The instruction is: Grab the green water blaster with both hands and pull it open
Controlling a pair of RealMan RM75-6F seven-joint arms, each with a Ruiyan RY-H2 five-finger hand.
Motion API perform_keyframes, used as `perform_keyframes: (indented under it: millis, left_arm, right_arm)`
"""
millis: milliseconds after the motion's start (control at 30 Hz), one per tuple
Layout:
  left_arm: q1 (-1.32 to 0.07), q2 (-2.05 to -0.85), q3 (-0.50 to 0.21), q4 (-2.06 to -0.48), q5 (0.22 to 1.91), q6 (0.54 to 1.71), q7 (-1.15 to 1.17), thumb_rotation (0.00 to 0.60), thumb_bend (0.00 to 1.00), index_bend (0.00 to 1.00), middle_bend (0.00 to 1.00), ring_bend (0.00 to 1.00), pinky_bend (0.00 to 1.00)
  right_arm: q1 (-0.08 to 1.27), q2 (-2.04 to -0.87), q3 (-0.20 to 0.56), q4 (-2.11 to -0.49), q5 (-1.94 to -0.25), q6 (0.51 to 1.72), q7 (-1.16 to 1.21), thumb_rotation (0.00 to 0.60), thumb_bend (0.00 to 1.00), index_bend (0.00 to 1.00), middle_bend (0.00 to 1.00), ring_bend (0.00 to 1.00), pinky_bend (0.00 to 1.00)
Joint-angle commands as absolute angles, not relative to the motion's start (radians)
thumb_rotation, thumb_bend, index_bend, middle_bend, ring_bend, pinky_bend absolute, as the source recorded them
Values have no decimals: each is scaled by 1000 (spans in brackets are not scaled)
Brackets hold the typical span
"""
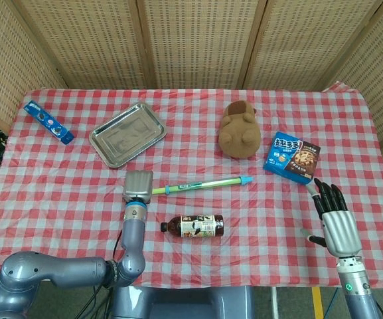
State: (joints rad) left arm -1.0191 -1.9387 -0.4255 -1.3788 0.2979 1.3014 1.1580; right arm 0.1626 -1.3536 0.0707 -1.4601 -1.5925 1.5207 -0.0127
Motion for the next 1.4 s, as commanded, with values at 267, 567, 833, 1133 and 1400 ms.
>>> perform_keyframes:
  millis: [267, 567, 833, 1133, 1400]
  left_arm:
    - [-1028, -1962, -417, -1328, 282, 1277, 1156, 600, 274, 451, 901, 854, 765]
    - [-1035, -1989, -413, -1270, 279, 1246, 1148, 600, 280, 465, 901, 853, 765]
    - [-1036, -1998, -408, -1250, 292, 1238, 1139, 600, 503, 579, 900, 854, 765]
    - [-1007, -1960, -397, -1308, 334, 1273, 1113, 600, 576, 756, 905, 856, 765]
    - [-957, -1872, -394, -1455, 393, 1356, 1075, 600, 609, 827, 918, 866, 765]
  right_arm:
    - [162, -1346, 70, -1468, -1591, 1519, 6, 600, 130, 80, 0, 0, 0]
    - [163, -1342, 71, -1469, -1585, 1514, 24, 600, 130, 80, 0, 0, 0]
    - [164, -1341, 72, -1468, -1585, 1515, 32, 600, 130, 81, 0, 0, 0]
    - [161, -1337, 70, -1472, -1591, 1523, 35, 600, 130, 84, 0, 0, 0]
    - [160, -1335, 62, -1484, -1604, 1525, 18, 600, 130, 84, 0, 0, 0]
